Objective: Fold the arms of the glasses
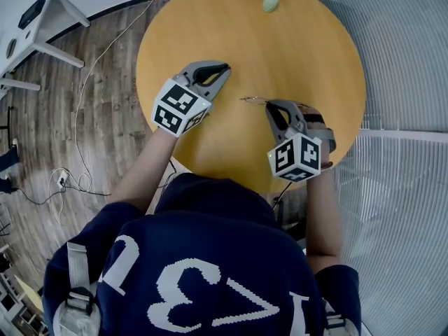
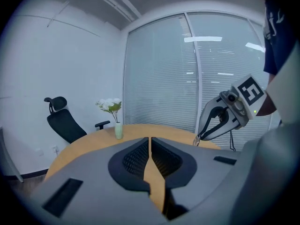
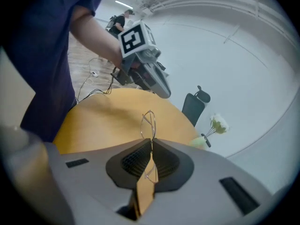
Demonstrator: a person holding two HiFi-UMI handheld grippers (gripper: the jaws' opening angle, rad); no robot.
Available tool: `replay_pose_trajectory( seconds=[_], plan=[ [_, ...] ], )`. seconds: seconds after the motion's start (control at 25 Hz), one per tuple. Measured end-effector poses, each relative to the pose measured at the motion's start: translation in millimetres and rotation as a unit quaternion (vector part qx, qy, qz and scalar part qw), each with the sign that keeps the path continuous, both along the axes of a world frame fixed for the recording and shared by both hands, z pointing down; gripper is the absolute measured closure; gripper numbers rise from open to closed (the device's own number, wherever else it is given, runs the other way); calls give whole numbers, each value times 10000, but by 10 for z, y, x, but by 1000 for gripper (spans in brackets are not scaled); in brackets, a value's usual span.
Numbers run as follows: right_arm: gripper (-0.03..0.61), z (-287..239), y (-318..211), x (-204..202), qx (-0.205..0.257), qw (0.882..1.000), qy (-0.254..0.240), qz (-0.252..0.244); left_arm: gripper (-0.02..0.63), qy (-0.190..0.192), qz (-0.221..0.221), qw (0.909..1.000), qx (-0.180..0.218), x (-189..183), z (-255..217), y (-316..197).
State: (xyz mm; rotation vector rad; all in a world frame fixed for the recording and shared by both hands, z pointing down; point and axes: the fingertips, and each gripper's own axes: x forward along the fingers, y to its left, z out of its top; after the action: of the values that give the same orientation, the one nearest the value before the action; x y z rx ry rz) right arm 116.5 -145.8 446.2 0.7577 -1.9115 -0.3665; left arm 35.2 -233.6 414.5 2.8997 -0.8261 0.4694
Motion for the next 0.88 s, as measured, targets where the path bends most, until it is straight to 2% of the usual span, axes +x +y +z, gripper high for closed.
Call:
replay_pose_trajectory(
  seconds=[0.2, 0.4, 0.68, 0.88],
  plan=[
    [545, 469, -81, 179, -920, 9947, -58, 453, 586, 163, -222, 9996, -41, -114, 58, 52],
    [545, 1056, -101, 257, -1612, 9850, -110, 607, 586, 167, -456, 9986, -211, -284, 170, 104],
    [545, 1726, -61, 204, -2419, 9683, -216, 579, 586, 170, -815, 9961, -291, -499, 335, 177],
    [548, 1974, -179, 219, -2746, 9589, -302, 653, 586, 120, -935, 9946, -433, -587, 446, 231]
  ],
)
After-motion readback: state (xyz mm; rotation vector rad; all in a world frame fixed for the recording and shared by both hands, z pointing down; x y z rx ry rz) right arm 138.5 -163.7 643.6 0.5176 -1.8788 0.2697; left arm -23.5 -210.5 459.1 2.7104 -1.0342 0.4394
